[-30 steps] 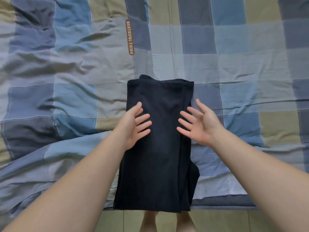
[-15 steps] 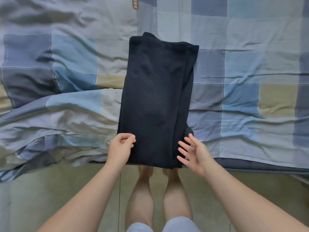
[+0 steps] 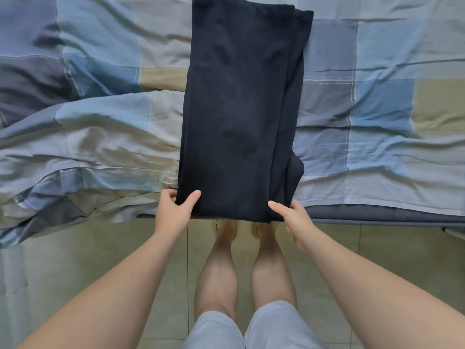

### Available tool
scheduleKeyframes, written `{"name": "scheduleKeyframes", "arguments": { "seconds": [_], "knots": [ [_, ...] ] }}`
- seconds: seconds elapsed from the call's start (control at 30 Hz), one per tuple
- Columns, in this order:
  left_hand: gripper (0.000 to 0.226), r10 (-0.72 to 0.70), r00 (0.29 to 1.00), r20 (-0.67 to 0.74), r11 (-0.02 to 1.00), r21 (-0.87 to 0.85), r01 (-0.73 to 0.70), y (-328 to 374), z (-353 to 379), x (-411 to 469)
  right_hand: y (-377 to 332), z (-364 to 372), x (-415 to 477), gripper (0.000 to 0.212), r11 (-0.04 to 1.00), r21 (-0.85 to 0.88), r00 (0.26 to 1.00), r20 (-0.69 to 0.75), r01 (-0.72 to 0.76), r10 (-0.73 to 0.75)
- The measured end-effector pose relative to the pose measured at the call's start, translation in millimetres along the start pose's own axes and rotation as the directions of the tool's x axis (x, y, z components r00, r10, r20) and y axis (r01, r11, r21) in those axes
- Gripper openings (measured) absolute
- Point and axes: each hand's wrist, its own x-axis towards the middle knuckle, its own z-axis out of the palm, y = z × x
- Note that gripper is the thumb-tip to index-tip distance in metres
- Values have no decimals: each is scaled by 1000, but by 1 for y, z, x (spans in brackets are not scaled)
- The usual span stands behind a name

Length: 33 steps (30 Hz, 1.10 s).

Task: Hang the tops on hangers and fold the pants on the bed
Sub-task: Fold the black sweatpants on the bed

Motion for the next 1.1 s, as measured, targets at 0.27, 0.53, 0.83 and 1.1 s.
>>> {"name": "scheduleKeyframes", "arguments": {
  "seconds": [0.27,0.53,0.83,1.1],
  "knots": [
    [7,68,992,103,997,-37,-64,0,-1,-6,0,18,0,45,1000,-21,1000,-25,16,-17],
    [11,-7,980,197,999,-51,18,1,-17,-53,2,-12,-60,23,999,49,999,-23,-23,24],
    [18,-315,877,362,946,52,319,-13,-57,-135,27,-54,-155,27,987,43,988,14,-152,151],
    [23,-298,899,322,945,-29,324,33,-88,-161,-12,-63,-205,30,948,258,981,110,-185,161]
  ]
}}
